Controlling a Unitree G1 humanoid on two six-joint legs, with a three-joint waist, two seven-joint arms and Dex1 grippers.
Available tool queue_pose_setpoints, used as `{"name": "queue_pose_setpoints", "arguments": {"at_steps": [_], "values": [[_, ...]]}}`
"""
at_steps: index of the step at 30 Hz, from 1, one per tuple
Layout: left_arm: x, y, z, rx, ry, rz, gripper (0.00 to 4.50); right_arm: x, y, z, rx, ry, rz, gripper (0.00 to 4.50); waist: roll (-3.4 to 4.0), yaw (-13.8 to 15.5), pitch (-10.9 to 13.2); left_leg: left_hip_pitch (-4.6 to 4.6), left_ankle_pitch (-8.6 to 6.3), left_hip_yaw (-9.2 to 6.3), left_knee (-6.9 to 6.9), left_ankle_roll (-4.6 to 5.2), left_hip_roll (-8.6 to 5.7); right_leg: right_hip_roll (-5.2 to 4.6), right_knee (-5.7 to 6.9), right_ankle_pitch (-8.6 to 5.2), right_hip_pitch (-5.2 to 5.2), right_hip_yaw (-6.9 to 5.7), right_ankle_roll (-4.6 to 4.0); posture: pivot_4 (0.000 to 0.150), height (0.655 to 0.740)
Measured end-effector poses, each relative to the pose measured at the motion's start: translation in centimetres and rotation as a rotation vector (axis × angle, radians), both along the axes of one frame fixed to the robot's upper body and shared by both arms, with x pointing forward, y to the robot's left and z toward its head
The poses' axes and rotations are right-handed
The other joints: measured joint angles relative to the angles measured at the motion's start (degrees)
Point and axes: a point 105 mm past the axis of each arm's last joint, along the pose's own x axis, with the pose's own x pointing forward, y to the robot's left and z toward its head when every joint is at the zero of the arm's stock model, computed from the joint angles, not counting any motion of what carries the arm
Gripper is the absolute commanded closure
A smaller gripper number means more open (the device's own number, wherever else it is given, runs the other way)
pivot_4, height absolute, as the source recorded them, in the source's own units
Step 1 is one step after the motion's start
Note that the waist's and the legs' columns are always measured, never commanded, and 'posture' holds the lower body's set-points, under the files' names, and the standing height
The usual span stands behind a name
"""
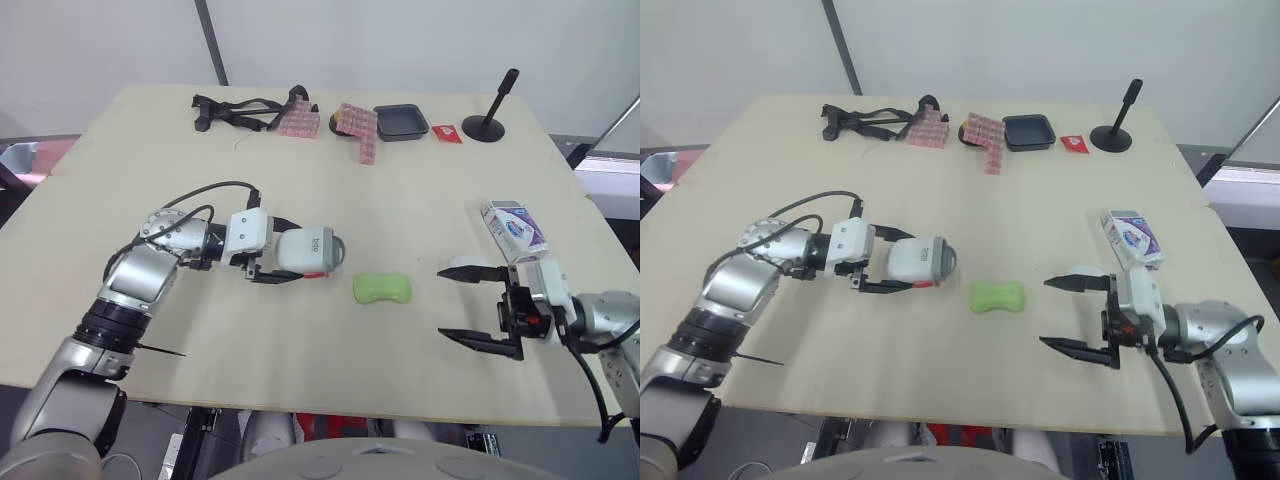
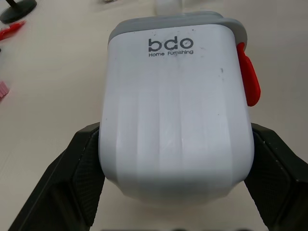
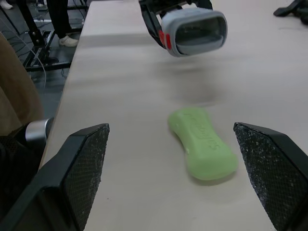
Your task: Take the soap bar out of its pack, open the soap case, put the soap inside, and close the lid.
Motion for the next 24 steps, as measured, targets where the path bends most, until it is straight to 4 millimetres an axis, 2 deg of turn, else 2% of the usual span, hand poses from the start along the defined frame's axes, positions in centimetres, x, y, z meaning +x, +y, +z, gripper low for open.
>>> {"name": "queue_pose_setpoints", "arguments": {"at_steps": [5, 10, 16, 24], "values": [[0.2, 0.6, -0.7, 0.162, 0.026, -0.028, 1.04, -0.6, 0.1, -1.2, -0.009, -0.002, 0.019, 0.05, 0.00, -0.13, 0.00, -0.07, 0.00, -0.01, -0.01, 0.02, -0.02, 0.00, 0.02, 0.00, 0.05, -0.06, 0.00, 0.150, 0.7400], [0.7, 0.1, -1.0, 0.277, 0.030, -0.039, 1.04, -0.1, 0.2, -1.9, -0.002, 0.005, -0.005, 0.05, 0.00, 0.06, 0.00, -0.10, 0.00, -0.04, -0.02, 0.02, -0.05, -0.03, 0.01, 0.01, 0.08, -0.08, 0.01, 0.150, 0.7400], [1.0, -0.2, -0.4, 0.306, 0.001, -0.036, 1.04, 0.2, 0.2, -2.0, -0.003, 0.001, -0.009, 0.05, 0.00, 0.10, 0.00, -0.10, 0.00, -0.04, -0.02, 0.02, -0.04, -0.01, -0.03, 0.01, 0.13, -0.06, 0.01, 0.150, 0.7400], [-0.3, -2.2, -0.4, 0.359, 0.028, -0.043, 1.04, 0.7, 0.4, -1.9, -0.001, -0.004, -0.010, 0.05, 0.00, 0.41, 0.00, -0.10, 0.00, -0.06, -0.02, 0.01, -0.04, -0.02, -0.04, 0.01, 0.17, -0.08, 0.01, 0.150, 0.7400]]}}
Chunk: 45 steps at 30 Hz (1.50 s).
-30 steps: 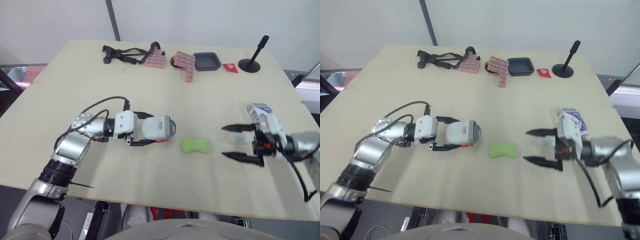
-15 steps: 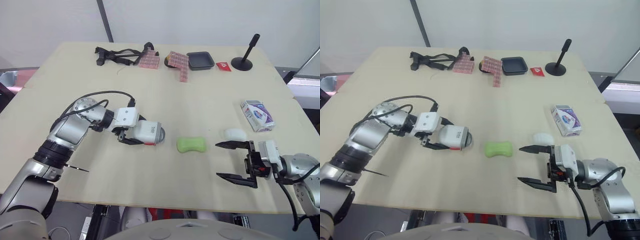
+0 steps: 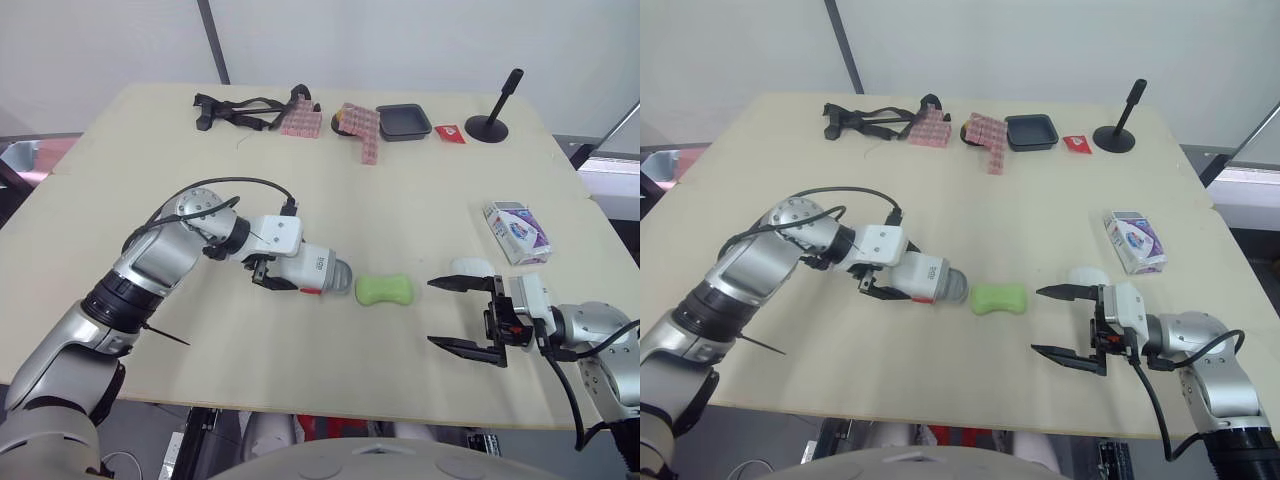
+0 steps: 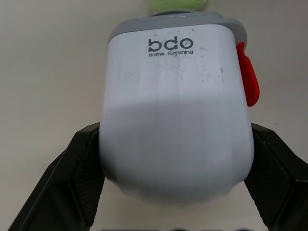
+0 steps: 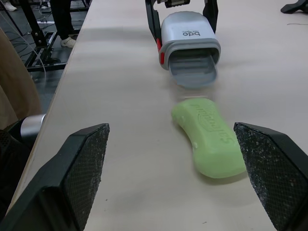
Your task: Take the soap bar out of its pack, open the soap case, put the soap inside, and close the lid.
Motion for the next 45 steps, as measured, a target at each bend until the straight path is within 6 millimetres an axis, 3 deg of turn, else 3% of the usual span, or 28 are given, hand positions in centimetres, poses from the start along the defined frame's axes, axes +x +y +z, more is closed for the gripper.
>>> {"name": "queue_pose_setpoints", "arguments": {"at_steps": [6, 13, 19, 35, 45], "values": [[-0.2, -0.1, 0.0, 0.009, 0.016, 0.016, 1.04, 0.2, -0.1, -0.1, -0.001, 0.006, -0.008, 0.05, 0.00, 0.05, 0.00, 0.01, 0.00, 0.00, 0.00, 0.00, 0.00, 0.00, -0.01, 0.00, 0.03, -0.01, 0.00, 0.150, 0.7400], [-0.4, 1.6, -0.6, 0.074, 0.029, 0.029, 1.04, 0.6, -0.2, 0.2, -0.013, -0.005, -0.008, 0.05, 0.00, 0.04, 0.00, 0.02, 0.00, -0.01, 0.00, 0.00, 0.00, 0.01, -0.03, 0.00, 0.03, -0.03, 0.00, 0.150, 0.7400], [-0.4, 1.8, -0.7, 0.081, 0.025, 0.020, 1.04, 0.6, -0.1, 0.2, -0.014, -0.004, -0.010, 0.05, 0.00, 0.18, 0.00, 0.02, 0.00, -0.01, 0.00, 0.00, 0.00, -0.01, -0.03, 0.00, 0.04, -0.04, 0.00, 0.150, 0.7400], [0.0, 6.2, -1.7, 0.135, 0.014, 0.044, 1.04, 0.7, -0.6, 0.1, -0.038, 0.006, 0.001, 0.05, 0.00, -0.18, 0.00, 0.04, 0.00, -0.01, -0.01, 0.00, 0.01, 0.00, -0.03, 0.00, 0.03, -0.07, 0.00, 0.150, 0.7400], [0.5, 7.0, -2.5, 0.081, 0.004, 0.047, 1.04, 1.0, -0.5, 0.2, -0.048, -0.002, 0.008, 0.05, 0.01, -0.16, 0.00, 0.06, 0.00, -0.01, -0.01, 0.00, 0.01, -0.03, 0.00, 0.00, 0.05, -0.09, 0.00, 0.150, 0.7400]]}}
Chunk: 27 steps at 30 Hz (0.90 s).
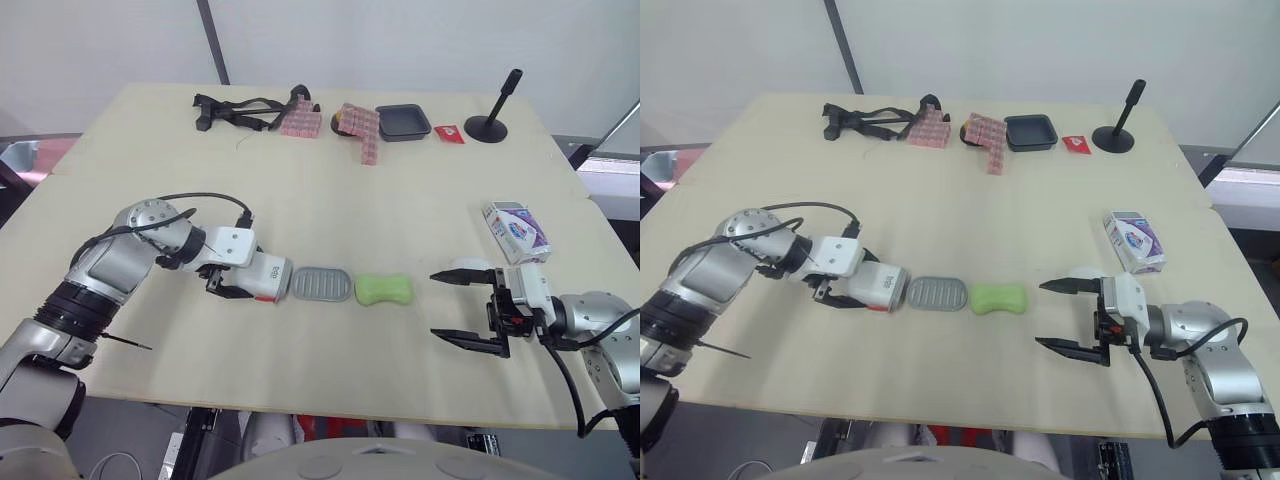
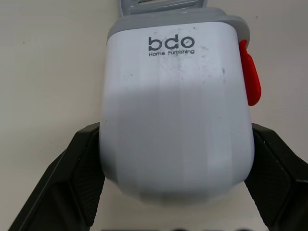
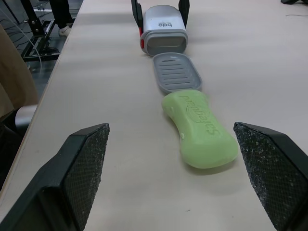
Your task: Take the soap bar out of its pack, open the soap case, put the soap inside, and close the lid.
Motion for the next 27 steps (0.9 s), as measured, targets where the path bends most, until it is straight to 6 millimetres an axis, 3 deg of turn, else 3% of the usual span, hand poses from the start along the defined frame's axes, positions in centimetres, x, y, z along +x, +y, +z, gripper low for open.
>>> {"name": "queue_pose_setpoints", "arguments": {"at_steps": [2, 13, 20, 27], "values": [[0.1, 0.0, -0.1, -0.005, -0.005, -0.004, 0.01, 0.0, 0.0, 0.0, -0.003, -0.001, 0.001, 0.00, 0.00, 0.01, 0.00, 0.00, 0.00, 0.00, 0.00, 0.00, 0.00, 0.00, 0.00, 0.00, 0.01, 0.00, 0.00, 0.150, 0.7400], [0.2, 0.6, -0.5, -0.022, 0.033, 0.012, 0.01, 0.1, -0.3, -0.3, -0.010, 0.015, 0.001, 0.00, 0.00, -0.01, 0.00, -0.03, 0.00, 0.00, 0.00, 0.00, 0.00, -0.01, -0.02, 0.00, 0.00, -0.04, 0.00, 0.150, 0.7400], [-0.4, -0.2, 2.5, -0.173, 0.075, -0.015, 0.01, 0.2, -0.3, -0.1, -0.012, 0.006, 0.004, 0.00, 0.00, -0.01, 0.00, -0.02, 0.00, 0.00, 0.00, 0.00, 0.00, -0.01, -0.01, 0.00, -0.01, -0.04, 0.00, 0.150, 0.7400], [-2.0, -1.2, 6.2, -0.468, 0.132, 0.047, 0.01, 1.4, 0.3, 1.4, -0.070, -0.034, 0.022, 0.00, 0.01, -0.37, 0.00, -0.05, 0.00, 0.01, 0.00, -0.01, 0.00, 0.03, -0.03, 0.00, 0.01, 0.04, 0.00, 0.150, 0.7400]]}}
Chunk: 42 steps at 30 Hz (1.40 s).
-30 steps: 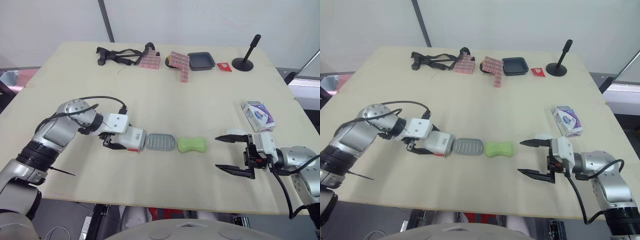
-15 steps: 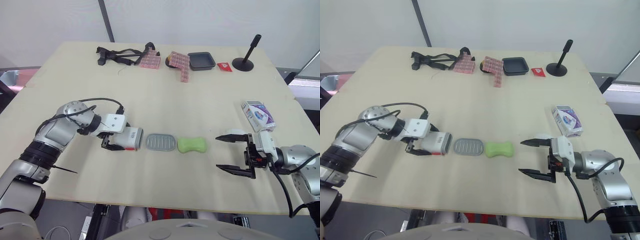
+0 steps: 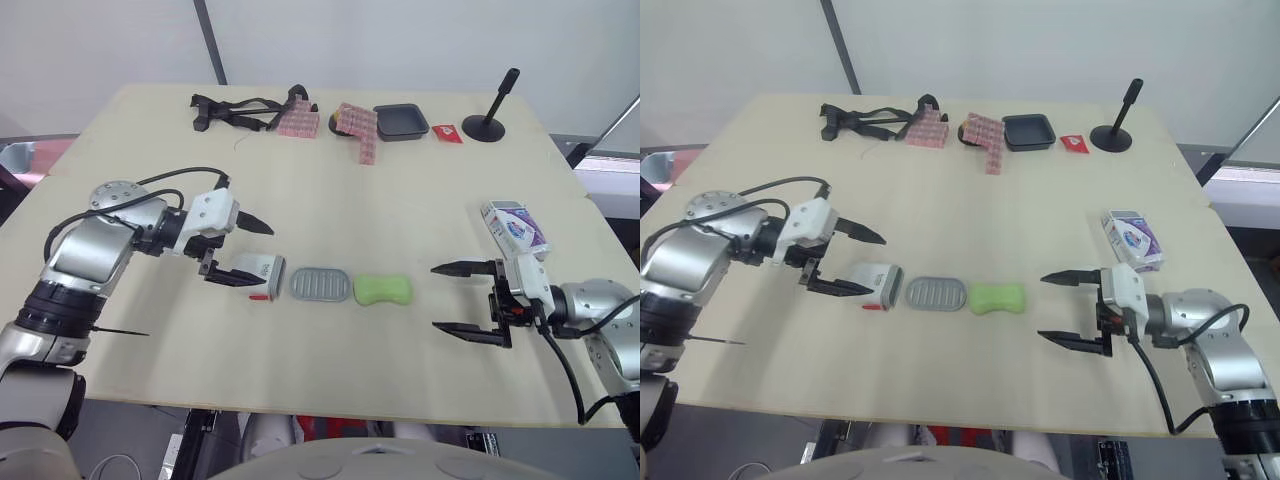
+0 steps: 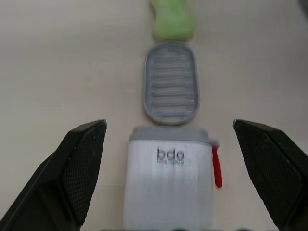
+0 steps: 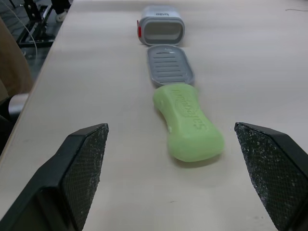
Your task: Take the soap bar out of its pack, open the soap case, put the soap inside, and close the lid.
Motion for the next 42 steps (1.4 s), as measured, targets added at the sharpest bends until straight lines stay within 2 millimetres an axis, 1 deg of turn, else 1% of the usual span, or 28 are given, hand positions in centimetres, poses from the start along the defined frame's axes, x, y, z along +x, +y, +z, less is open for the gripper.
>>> {"name": "queue_pose_setpoints", "arguments": {"at_steps": [2, 3, 5, 6, 9, 10, 13, 16, 18, 20, 23, 28, 32, 36, 39, 42], "values": [[-1.0, -0.2, -0.3, -0.099, 0.021, 0.043, 0.01, 0.5, 1.0, 1.1, -0.022, -0.016, 0.010, 0.00, 0.02, -0.07, -0.01, -0.02, -0.01, -0.02, -0.01, -0.01, 0.02, 0.04, -0.05, 0.00, 0.02, 0.01, 0.01, 0.150, 0.7400], [-1.8, -0.2, -0.8, -0.137, 0.037, 0.068, 0.01, 0.8, 1.6, 1.6, -0.041, -0.017, 0.011, 0.00, 0.01, 0.03, 0.00, -0.05, -0.01, -0.03, -0.01, -0.01, 0.04, 0.05, -0.08, 0.00, 0.01, -0.04, 0.01, 0.150, 0.7400], [-2.9, 0.0, -1.8, -0.150, 0.064, 0.093, 0.01, 1.0, 2.1, 2.1, -0.062, -0.008, 0.004, 0.00, -0.06, 0.45, 0.01, -0.05, -0.01, -0.10, -0.01, -0.01, 0.05, 0.06, -0.13, 0.01, 0.06, -0.13, 0.01, 0.150, 0.7400], [-3.2, 0.2, -1.9, -0.158, 0.064, 0.104, 0.01, 1.1, 2.3, 2.1, -0.066, 0.000, 0.002, 0.00, -0.06, 0.62, 0.01, -0.05, -0.01, -0.11, -0.01, -0.01, 0.05, 0.04, -0.14, 0.01, 0.05, -0.18, 0.01, 0.150, 0.7400], [-5.3, 1.2, -2.7, -0.184, 0.073, 0.174, 0.01, 1.0, 3.3, 2.3, -0.131, 0.025, 0.012, 0.00, -0.04, 0.51, 0.01, -0.02, -0.01, -0.09, -0.08, -0.02, 0.04, 0.00, -0.19, 0.00, 0.05, -0.18, 0.02, 0.150, 0.7400], [-6.2, 1.8, -3.4, -0.198, 0.088, 0.226, 0.01, 1.2, 3.8, 2.5, -0.163, 0.017, 0.015, 0.00, -0.04, 0.12, 0.01, 0.00, -0.01, -0.09, -0.13, -0.02, 0.05, 0.01, -0.24, 0.00, 0.05, -0.17, 0.02, 0.150, 0.7400], [-7.9, 2.4, -5.2, -0.249, 0.123, 0.329, 0.01, 1.8, 5.4, 2.6, -0.237, -0.022, 0.022, 0.00, -0.07, -0.59, 0.01, 0.05, 0.00, -0.10, -0.20, -0.07, 0.12, 0.02, -0.33, 0.00, 0.05, -0.24, 0.01, 0.150, 0.7400], [-8.7, 2.4, -5.7, -0.260, 0.093, 0.358, 0.01, 2.3, 6.8, 2.1, -0.280, -0.039, 0.032, 0.00, -0.07, -0.73, 0.01, 0.08, 0.02, -0.09, -0.22, -0.08, 0.11, -0.05, -0.38, 0.00, 0.03, -0.29, 0.01, 0.150, 0.7400], [-8.7, 2.5, -5.9, -0.273, 0.061, 0.389, 0.01, 2.5, 7.8, 1.8, -0.299, -0.044, 0.047, 0.00, -0.06, -1.14, 0.01, 0.08, 0.03, -0.09, -0.22, -0.09, 0.10, -0.06, -0.33, 0.00, 0.02, -0.30, 0.01, 0.150, 0.7400], [-8.7, 2.6, -6.0, -0.275, 0.044, 0.399, 0.01, 2.6, 8.2, 1.2, -0.342, -0.042, 0.060, 0.00, -0.06, -1.40, 0.01, 0.09, 0.04, -0.09, -0.22, -0.08, 0.10, -0.05, -0.33, 0.00, 0.01, -0.30, 0.01, 0.150, 0.7400], [-8.6, 2.8, -6.0, -0.281, 0.028, 0.395, 0.01, 3.1, 8.3, 0.9, -0.386, -0.038, 0.067, 0.00, -0.05, -1.76, 0.01, 0.09, 0.04, -0.08, -0.23, -0.08, 0.10, -0.03, -0.27, 0.00, -0.04, -0.27, 0.01, 0.150, 0.7400], [-7.7, 3.7, -5.7, -0.268, 0.020, 0.361, 0.01, 3.4, 8.6, 1.0, -0.432, -0.045, 0.109, 0.00, -0.06, -1.79, 0.01, 0.26, 0.07, -0.06, -0.23, -0.10, 0.10, 0.01, -0.07, 0.00, -0.16, -0.25, 0.01, 0.150, 0.7400], [-7.0, 5.1, -5.4, -0.236, -0.017, 0.338, 0.01, 3.4, 8.3, 0.0, -0.468, -0.027, 0.121, 0.00, -0.05, -1.79, 0.01, 0.28, 0.08, -0.04, -0.23, -0.10, 0.10, 0.02, -0.06, 0.00, -0.21, -0.25, 0.01, 0.150, 0.7400], [-6.3, 6.7, -4.8, -0.222, -0.041, 0.364, 0.01, 3.5, 8.4, -0.3, -0.468, -0.016, 0.117, 0.00, -0.06, -1.79, 0.01, 0.27, 0.07, -0.02, -0.23, -0.10, 0.10, 0.02, -0.05, 0.00, -0.23, -0.24, 0.01, 0.150, 0.7400], [-6.0, 7.0, -4.3, -0.234, -0.057, 0.363, 0.01, 3.5, 8.7, -0.5, -0.468, -0.014, 0.118, 0.00, -0.06, -1.72, 0.01, 0.27, 0.07, -0.02, -0.23, -0.10, 0.10, 0.02, -0.04, 0.00, -0.24, -0.26, 0.01, 0.150, 0.7400], [-5.6, 7.3, -4.3, -0.241, -0.052, 0.375, 0.01, 3.3, 9.1, -0.7, -0.470, -0.009, 0.127, 0.00, -0.06, -1.63, 0.01, 0.26, 0.08, -0.02, -0.23, -0.10, 0.10, 0.02, -0.03, 0.00, -0.24, -0.26, 0.01, 0.150, 0.7400]]}}
